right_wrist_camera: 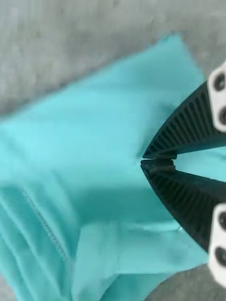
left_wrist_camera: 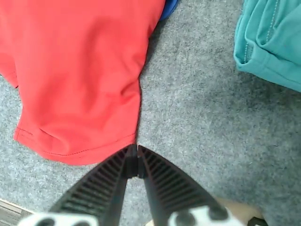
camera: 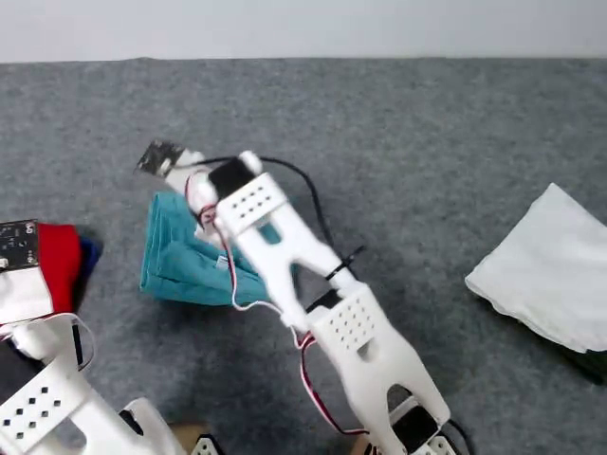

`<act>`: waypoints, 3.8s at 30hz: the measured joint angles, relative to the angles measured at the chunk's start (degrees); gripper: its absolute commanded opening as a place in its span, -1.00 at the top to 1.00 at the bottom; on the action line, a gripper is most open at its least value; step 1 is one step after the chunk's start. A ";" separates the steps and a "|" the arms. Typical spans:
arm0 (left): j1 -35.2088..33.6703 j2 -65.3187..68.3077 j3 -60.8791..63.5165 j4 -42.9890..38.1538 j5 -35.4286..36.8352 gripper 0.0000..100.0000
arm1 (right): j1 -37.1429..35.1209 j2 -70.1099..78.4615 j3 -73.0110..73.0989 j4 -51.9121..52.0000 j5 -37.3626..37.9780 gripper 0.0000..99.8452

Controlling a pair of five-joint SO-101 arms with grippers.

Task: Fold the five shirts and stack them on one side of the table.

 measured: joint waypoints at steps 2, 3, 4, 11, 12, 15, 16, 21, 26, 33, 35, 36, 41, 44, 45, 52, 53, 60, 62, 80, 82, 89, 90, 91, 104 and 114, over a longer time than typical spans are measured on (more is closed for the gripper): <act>0.00 0.00 0.00 0.00 0.00 0.99 | -3.34 0.97 0.00 0.00 -0.09 0.98; 0.00 0.00 0.00 0.00 0.00 0.99 | -5.27 1.14 0.00 0.00 0.00 0.98; 0.00 0.00 0.00 0.00 0.00 0.99 | -7.21 1.14 0.00 0.00 0.00 0.98; 0.00 0.00 0.00 0.00 0.00 0.99 | -13.10 1.23 -2.29 1.93 0.00 0.98; 0.00 0.00 0.00 0.00 0.00 0.99 | -12.66 1.23 -3.78 2.46 0.00 0.98; 0.00 0.00 0.00 0.00 0.00 0.99 | -9.67 1.23 -9.76 3.96 0.00 0.98; 0.00 0.00 0.00 0.00 0.00 0.99 | -8.00 1.23 -11.69 4.31 0.00 0.98; 0.00 0.00 0.00 0.00 0.00 0.99 | 0.62 1.23 -16.53 4.66 0.00 0.98; 0.00 0.00 0.00 0.00 0.00 0.99 | 3.08 5.19 -16.62 4.66 0.09 0.98; 0.00 0.00 0.00 0.00 0.00 0.99 | -1.58 14.68 -16.53 -4.40 5.45 0.98; 0.00 0.00 0.00 0.00 0.00 0.99 | -3.25 14.86 -16.53 -7.74 6.07 0.98; 0.00 0.00 0.00 0.00 0.00 0.99 | -3.96 14.86 -16.53 -9.23 6.24 0.98; 0.00 0.00 0.00 0.00 0.00 0.99 | -4.92 13.27 -16.53 -13.01 6.42 0.98; 0.00 0.00 0.00 0.00 0.00 0.99 | -4.84 9.93 -16.53 -13.19 6.42 0.98; 0.00 0.00 0.00 0.00 0.00 0.99 | -4.66 8.88 -16.53 -13.19 6.51 0.98; 0.00 0.00 0.00 0.00 0.00 0.99 | -0.18 4.84 -16.53 -8.26 6.51 0.98; 0.00 0.00 0.00 0.00 0.00 0.99 | -0.09 4.66 -16.53 -5.89 6.51 0.98; 0.00 0.00 0.00 0.00 0.00 0.99 | -2.46 4.57 -16.53 9.32 6.51 0.98; 0.00 0.00 0.00 0.00 0.00 0.99 | -4.22 4.57 -16.53 9.85 6.33 0.98; 0.00 0.00 0.00 0.00 0.00 0.99 | -12.92 4.48 1.58 -25.32 2.37 0.98; 0.00 0.00 0.00 0.00 0.00 0.99 | -12.92 4.48 1.58 -27.08 2.37 0.98; 0.00 0.00 0.00 0.00 0.00 0.99 | -12.92 1.85 -4.22 -19.78 2.37 0.98; 0.00 0.00 0.00 0.00 0.00 0.99 | -12.84 1.49 -5.71 -17.32 2.37 0.98; 0.00 0.00 0.00 0.00 0.00 0.99 | -12.84 1.41 -7.30 -14.68 2.37 0.98; 0.00 0.00 0.00 0.00 0.00 0.99 | -11.78 1.41 -10.99 10.02 2.37 0.88; 0.00 0.00 0.00 0.00 0.00 0.99 | -14.07 1.49 -10.99 10.02 -4.57 0.74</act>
